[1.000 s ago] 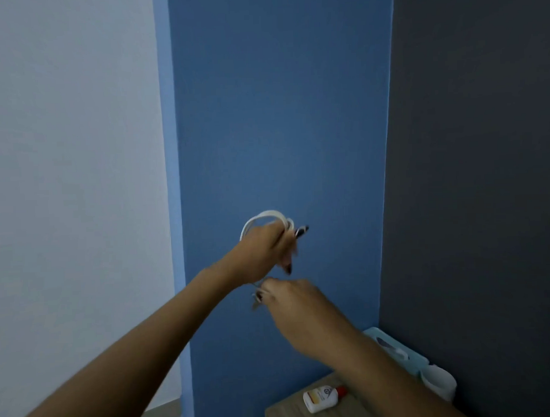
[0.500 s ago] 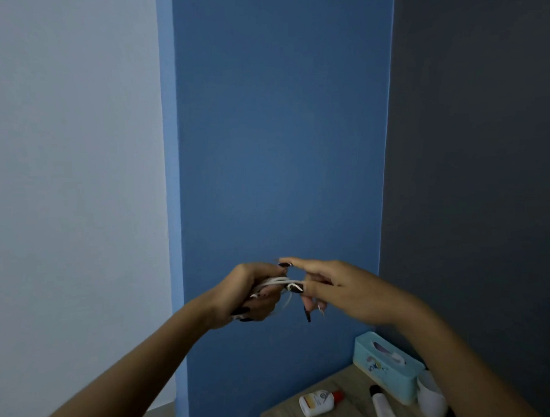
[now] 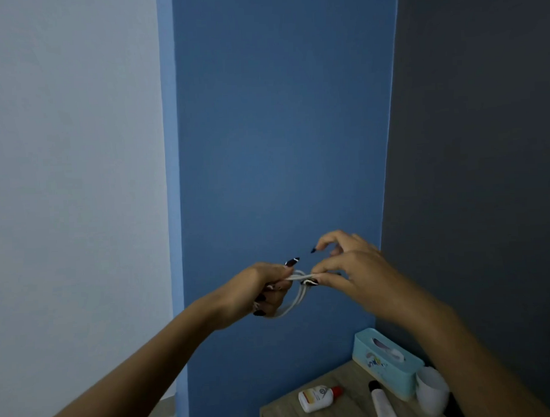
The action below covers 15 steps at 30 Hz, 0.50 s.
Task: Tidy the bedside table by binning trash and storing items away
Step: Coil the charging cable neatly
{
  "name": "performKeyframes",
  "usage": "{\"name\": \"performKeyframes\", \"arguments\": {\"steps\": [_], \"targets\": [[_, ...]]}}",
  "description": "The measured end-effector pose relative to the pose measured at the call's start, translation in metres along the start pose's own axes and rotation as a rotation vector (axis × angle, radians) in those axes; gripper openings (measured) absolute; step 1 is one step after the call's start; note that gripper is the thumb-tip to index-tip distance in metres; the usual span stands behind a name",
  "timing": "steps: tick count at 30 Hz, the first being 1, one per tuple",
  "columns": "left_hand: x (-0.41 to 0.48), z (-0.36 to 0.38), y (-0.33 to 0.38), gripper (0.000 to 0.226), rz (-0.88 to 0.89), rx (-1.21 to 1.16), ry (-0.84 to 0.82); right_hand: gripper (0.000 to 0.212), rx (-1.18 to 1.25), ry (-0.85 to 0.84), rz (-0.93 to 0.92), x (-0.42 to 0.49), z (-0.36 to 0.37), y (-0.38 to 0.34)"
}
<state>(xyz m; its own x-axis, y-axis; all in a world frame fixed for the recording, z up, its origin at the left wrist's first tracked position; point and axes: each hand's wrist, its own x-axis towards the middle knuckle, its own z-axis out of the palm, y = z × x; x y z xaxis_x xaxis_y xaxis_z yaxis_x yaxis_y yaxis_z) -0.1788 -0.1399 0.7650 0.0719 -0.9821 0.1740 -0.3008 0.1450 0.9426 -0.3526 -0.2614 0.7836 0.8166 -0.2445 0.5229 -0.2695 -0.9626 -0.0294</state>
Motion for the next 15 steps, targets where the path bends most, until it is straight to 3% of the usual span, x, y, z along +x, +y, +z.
{"name": "performKeyframes", "arguments": {"steps": [2, 5, 8, 12, 15], "targets": [[0.002, -0.002, -0.001, 0.041, -0.026, -0.096, -0.014, 0.023, -0.066, 0.108, -0.003, 0.0, 0.001, -0.003], [0.004, 0.003, 0.001, 0.04, -0.034, -0.192, -0.029, 0.02, 0.068, 0.148, 0.022, 0.0, 0.003, -0.006], [0.004, 0.005, 0.006, 0.041, -0.019, -0.203, -0.013, 0.023, 0.332, 0.161, 0.1, -0.001, 0.014, -0.007], [0.004, 0.004, 0.008, 0.04, 0.003, -0.17, 0.014, 0.051, 0.903, 0.034, 0.19, -0.007, 0.019, -0.008], [0.004, 0.008, 0.008, 0.042, 0.018, -0.119, 0.023, 0.055, 1.039, -0.019, 0.176, -0.008, 0.021, -0.015]]}}
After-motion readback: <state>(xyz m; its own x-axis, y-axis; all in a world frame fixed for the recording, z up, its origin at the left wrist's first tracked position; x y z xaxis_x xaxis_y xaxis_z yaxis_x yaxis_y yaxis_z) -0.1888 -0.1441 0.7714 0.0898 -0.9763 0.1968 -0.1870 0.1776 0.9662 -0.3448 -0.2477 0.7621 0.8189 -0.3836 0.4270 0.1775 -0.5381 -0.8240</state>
